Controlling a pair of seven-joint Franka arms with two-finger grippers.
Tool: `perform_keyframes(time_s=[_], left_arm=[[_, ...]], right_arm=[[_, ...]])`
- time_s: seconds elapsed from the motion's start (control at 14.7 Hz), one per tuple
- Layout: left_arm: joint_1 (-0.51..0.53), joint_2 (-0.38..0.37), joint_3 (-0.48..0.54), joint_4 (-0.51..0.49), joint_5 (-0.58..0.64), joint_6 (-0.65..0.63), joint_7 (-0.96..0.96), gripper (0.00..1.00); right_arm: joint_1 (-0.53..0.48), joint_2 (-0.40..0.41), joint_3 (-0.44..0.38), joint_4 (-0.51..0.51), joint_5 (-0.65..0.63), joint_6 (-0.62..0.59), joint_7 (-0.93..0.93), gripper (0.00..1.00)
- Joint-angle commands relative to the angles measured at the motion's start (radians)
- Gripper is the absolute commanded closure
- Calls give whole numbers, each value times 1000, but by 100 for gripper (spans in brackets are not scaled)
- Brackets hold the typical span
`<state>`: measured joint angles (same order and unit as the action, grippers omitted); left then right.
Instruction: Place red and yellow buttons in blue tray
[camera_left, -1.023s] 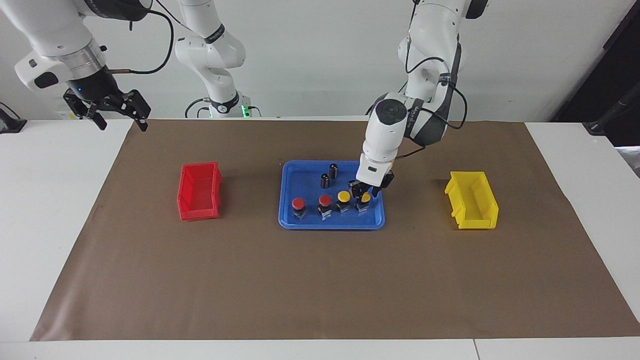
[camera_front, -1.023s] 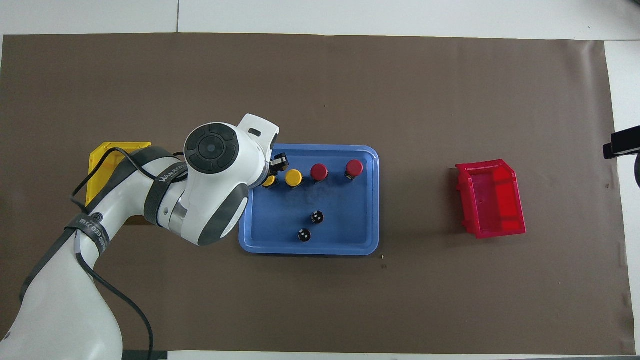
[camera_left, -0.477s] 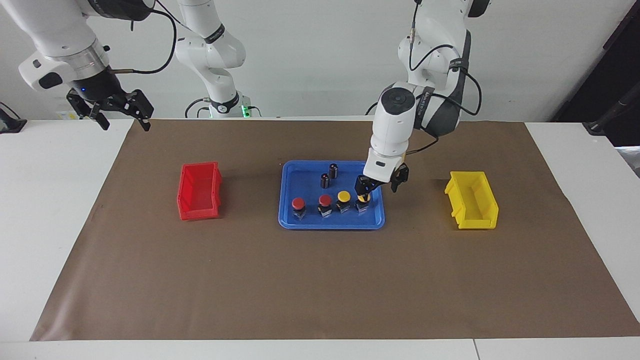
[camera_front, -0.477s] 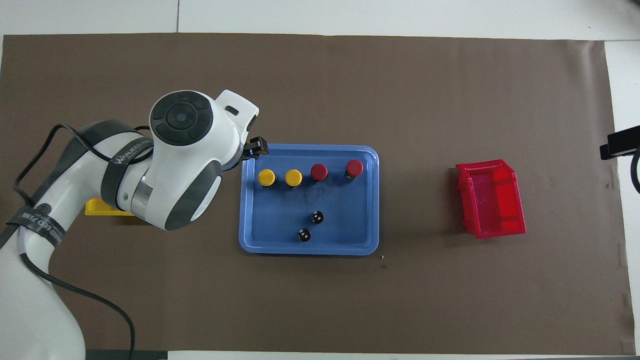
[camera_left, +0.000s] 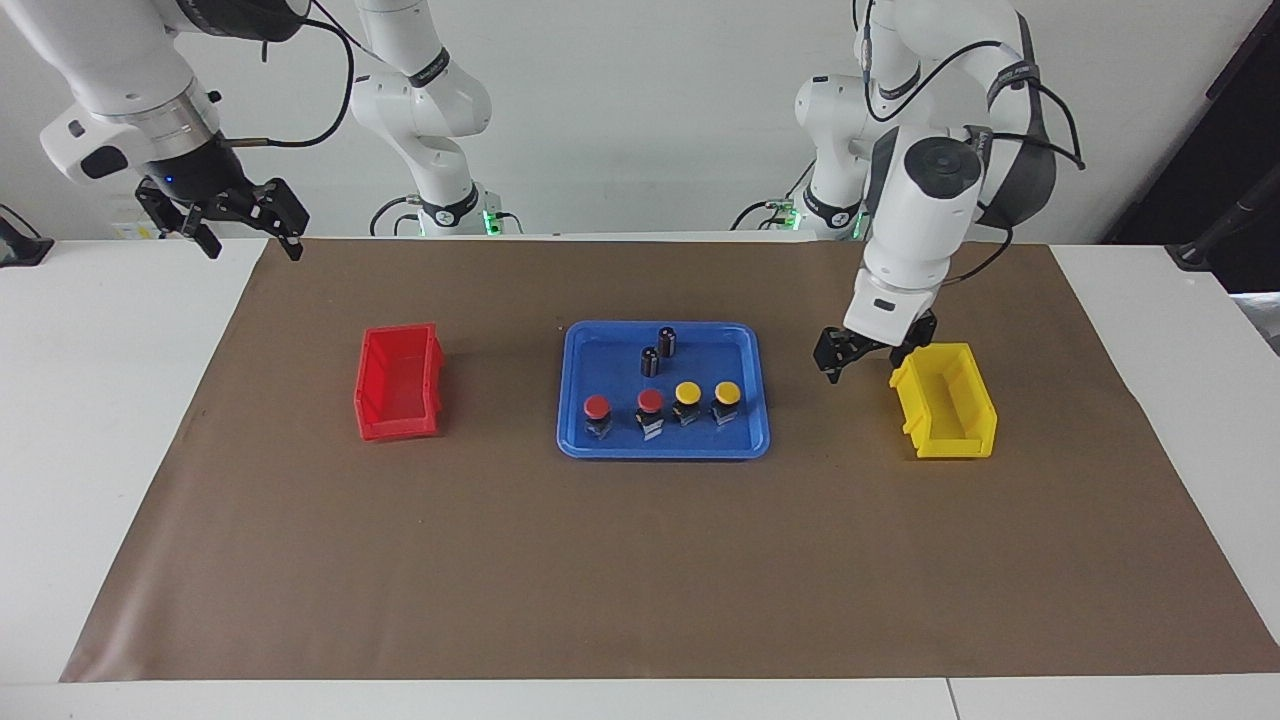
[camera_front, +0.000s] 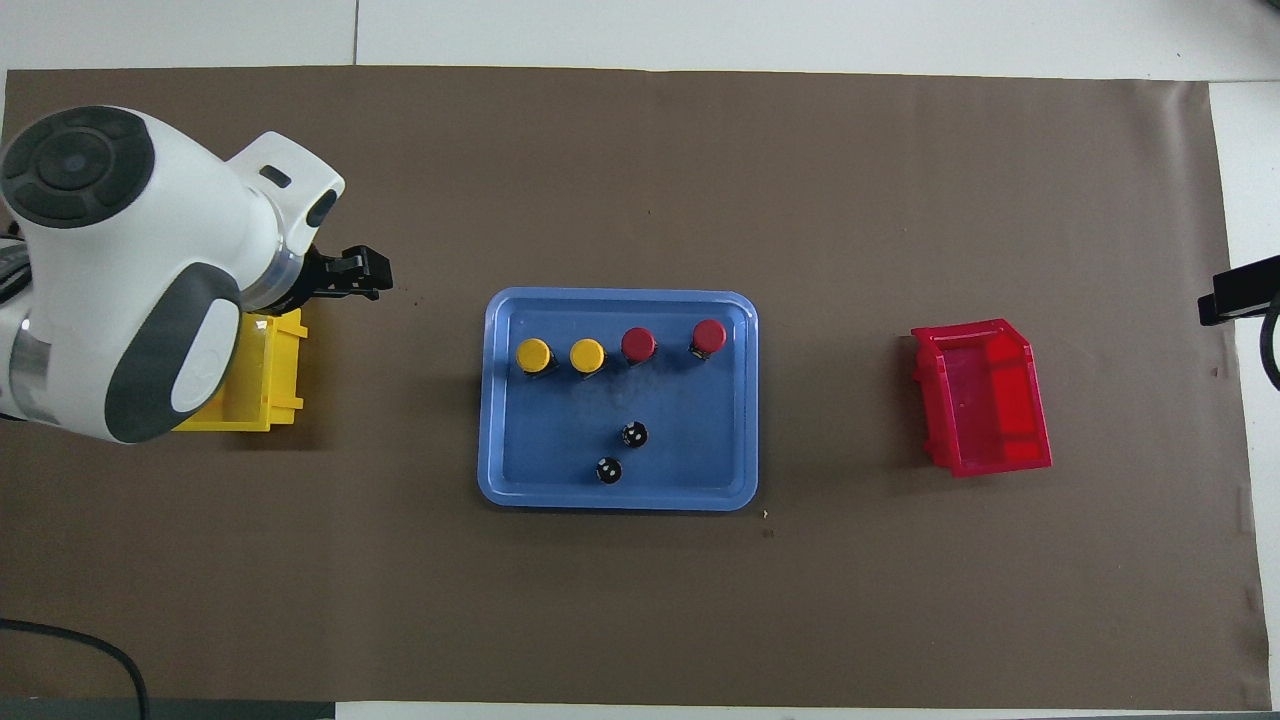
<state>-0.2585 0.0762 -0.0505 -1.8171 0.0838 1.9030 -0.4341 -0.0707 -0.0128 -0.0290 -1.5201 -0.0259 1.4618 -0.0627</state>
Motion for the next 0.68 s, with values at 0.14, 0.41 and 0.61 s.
perform_keyframes(time_s=[0.14,0.41,0.61], left_arm=[[166,-113,-3,42,-62,-161,242,0],[255,-119,-3,151,-73,-317,439,0],[260,-133,-5,157,-93,-318,449,0]], right_arm=[[-6,-13,4,-9,-9,-12,-11,0],[-3,-13,4,-9,-9,-11,-11,0],[-4,-13,4,-11,-9,-12,-12,0]])
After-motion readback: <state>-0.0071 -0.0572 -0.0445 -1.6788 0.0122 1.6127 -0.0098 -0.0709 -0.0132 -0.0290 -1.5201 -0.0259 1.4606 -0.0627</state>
